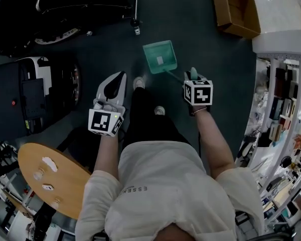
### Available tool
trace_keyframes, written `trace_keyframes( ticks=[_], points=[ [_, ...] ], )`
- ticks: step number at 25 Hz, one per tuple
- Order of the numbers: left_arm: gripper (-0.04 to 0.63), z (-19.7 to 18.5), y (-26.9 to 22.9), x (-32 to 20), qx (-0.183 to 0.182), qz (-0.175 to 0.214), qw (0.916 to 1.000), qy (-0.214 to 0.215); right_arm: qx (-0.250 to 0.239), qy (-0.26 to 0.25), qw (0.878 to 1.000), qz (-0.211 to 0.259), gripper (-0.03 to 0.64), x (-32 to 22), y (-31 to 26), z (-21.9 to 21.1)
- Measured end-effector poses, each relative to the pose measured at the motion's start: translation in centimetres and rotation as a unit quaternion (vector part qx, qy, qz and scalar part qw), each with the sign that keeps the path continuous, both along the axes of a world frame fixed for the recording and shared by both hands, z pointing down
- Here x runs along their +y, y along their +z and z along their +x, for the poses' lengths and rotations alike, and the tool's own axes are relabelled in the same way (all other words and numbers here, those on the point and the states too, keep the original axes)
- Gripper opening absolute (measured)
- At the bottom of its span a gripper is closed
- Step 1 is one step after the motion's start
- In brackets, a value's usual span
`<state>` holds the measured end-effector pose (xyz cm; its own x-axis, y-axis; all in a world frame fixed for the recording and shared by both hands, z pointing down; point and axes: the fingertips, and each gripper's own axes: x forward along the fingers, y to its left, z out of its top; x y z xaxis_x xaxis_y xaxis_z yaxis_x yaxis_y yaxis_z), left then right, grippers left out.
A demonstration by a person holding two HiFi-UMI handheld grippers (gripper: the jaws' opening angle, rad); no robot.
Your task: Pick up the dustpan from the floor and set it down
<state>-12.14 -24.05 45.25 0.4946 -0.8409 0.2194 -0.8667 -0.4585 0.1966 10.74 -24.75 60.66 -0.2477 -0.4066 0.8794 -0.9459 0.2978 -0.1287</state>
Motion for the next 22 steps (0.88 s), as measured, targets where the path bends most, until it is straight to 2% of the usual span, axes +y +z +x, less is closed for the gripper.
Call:
trace_keyframes(
  ticks=[8,12,17,22],
  points=[
    [0.017,-3.9,4.9,-8.1,0.011,-0.029,0.9994,-0.016,0.026,0.035,0.998,-0.047,-0.005,-7.5,8.9,-2.8],
    [0.017,-5.1,7.7,-9.7,0.018,-0.049,0.9985,-0.012,0.049,0.053,0.995,-0.068,-0.006,-9.4,11.9,-3.5],
    [0.017,-6.3,10.0,-11.2,0.031,-0.063,0.9969,-0.035,0.061,0.089,0.992,-0.069,-0.005,-10.9,13.9,-4.2],
    [0.017,-5.2,10.8,-11.0,0.030,-0.068,0.9972,-0.007,0.060,0.100,0.991,-0.066,0.003,-11.1,13.9,-4.6]
  ],
)
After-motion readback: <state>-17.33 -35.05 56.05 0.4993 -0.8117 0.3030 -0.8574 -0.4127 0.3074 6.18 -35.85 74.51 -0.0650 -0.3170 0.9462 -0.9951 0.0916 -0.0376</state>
